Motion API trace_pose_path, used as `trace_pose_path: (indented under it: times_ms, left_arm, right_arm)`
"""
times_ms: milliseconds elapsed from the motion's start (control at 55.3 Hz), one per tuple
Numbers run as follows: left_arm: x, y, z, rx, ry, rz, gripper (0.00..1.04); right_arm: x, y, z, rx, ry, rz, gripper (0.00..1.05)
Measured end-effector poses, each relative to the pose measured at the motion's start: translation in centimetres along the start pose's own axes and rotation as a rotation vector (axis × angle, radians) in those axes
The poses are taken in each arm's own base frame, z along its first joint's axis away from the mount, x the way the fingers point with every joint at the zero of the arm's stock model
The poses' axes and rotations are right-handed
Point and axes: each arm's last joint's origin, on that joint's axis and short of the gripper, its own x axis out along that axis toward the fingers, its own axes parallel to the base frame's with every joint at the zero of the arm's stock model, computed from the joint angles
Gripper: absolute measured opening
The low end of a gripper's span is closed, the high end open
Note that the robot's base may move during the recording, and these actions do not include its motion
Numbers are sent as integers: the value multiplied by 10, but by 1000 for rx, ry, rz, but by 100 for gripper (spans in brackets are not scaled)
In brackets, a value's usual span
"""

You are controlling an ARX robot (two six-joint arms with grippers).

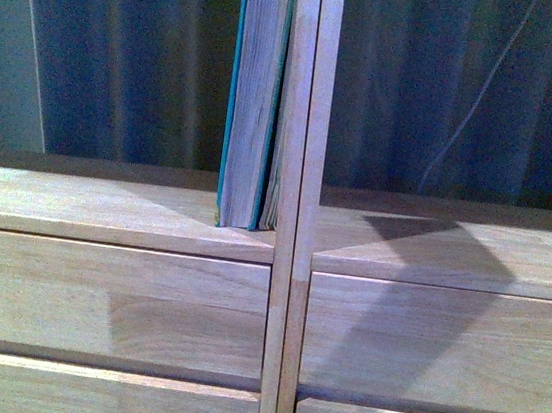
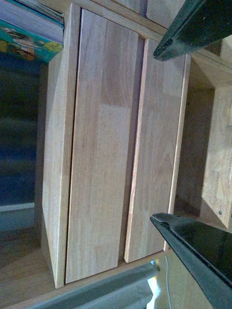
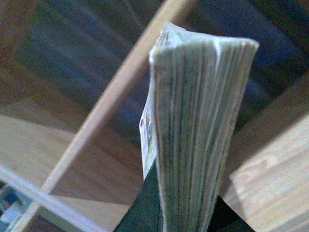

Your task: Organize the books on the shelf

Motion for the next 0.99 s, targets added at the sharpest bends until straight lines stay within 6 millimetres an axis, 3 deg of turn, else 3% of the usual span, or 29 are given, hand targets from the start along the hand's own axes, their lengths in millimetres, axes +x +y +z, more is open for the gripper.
trace_pose_path:
  times_ms: [199,362,741,814,886,994]
  left_arm:
    - [0,0,0,0,0,0,97]
    - [0,0,0,0,0,0,97]
    - [0,0,0,-5,0,-9,97]
    - [9,1,10,-152,-27,-367,97]
    - [16,-1,16,-233,10,-575,97]
    - [30,-2,30,-293,35,-732,97]
  right_arm:
    - [-12,27,7,-69,-44,220,7]
    - [-15,39,-4,-76,-45,342,7]
    - [0,72,-66,-56,123,481,7]
    - [3,76,-70,-59,122,484,7]
    - [4,78,-72,-61,127,494,7]
    - [4,79,-74,-64,125,494,7]
